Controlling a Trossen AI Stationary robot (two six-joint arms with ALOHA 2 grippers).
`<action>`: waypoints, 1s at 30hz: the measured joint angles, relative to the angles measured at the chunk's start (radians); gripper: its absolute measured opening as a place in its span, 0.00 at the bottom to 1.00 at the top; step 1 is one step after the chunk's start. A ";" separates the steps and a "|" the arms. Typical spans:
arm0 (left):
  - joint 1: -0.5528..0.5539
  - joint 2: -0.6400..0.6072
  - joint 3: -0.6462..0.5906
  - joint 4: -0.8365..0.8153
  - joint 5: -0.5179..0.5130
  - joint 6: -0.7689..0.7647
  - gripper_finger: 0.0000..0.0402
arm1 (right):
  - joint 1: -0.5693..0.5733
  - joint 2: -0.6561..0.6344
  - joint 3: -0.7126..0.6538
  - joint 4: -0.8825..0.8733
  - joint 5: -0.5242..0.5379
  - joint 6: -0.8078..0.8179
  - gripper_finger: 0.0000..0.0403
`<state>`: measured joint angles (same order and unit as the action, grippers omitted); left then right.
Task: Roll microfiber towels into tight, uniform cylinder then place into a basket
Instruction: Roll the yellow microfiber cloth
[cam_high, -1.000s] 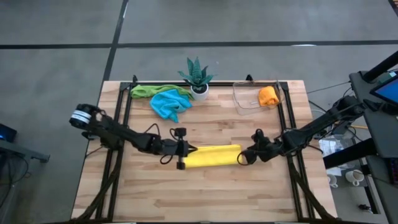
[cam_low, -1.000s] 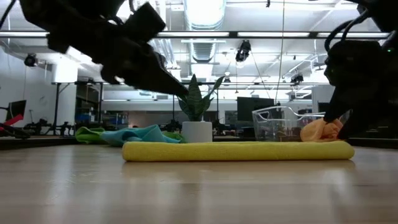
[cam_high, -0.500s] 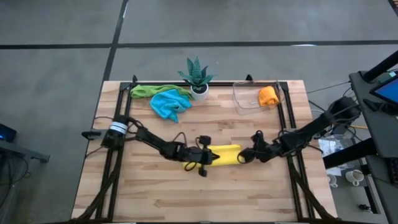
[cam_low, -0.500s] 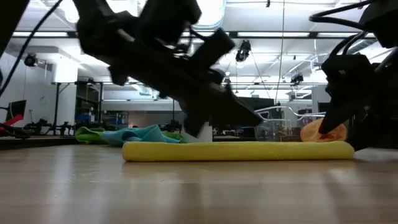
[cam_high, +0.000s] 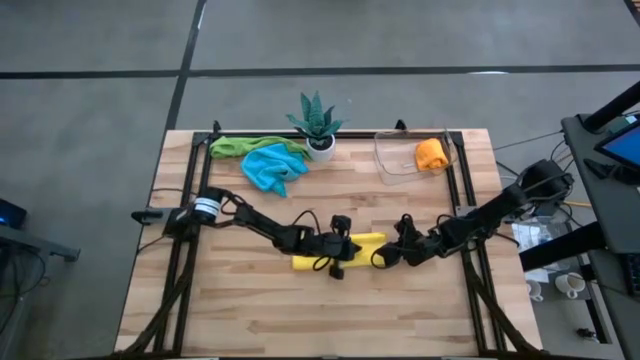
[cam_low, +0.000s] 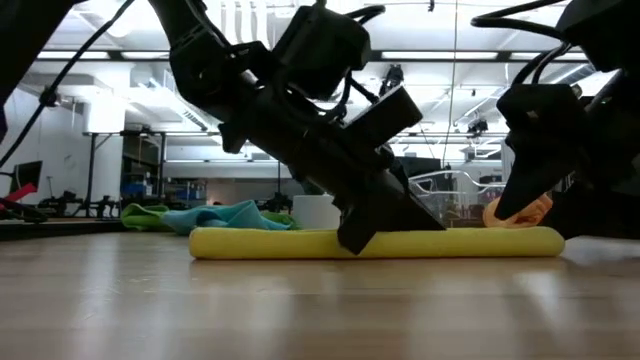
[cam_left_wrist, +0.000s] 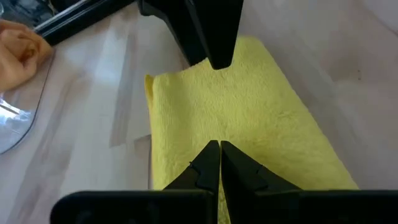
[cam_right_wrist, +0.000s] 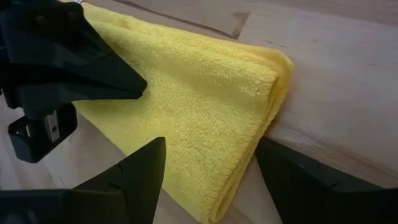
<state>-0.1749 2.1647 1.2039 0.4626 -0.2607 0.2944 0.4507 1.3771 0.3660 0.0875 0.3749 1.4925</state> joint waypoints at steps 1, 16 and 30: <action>0.000 0.000 -0.002 -0.001 0.000 0.000 0.00 | 0.000 0.004 0.004 -0.001 0.001 -0.001 0.60; 0.002 -0.016 -0.006 -0.021 -0.009 -0.001 0.00 | 0.000 0.052 0.015 -0.020 0.020 -0.078 0.06; -0.007 -0.289 -0.220 0.081 -0.032 -0.079 0.00 | 0.000 -0.166 0.255 -0.898 0.046 -0.067 0.02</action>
<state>-0.1816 1.8758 0.9836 0.5441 -0.2928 0.2157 0.4511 1.2108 0.6210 -0.8104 0.4206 1.4255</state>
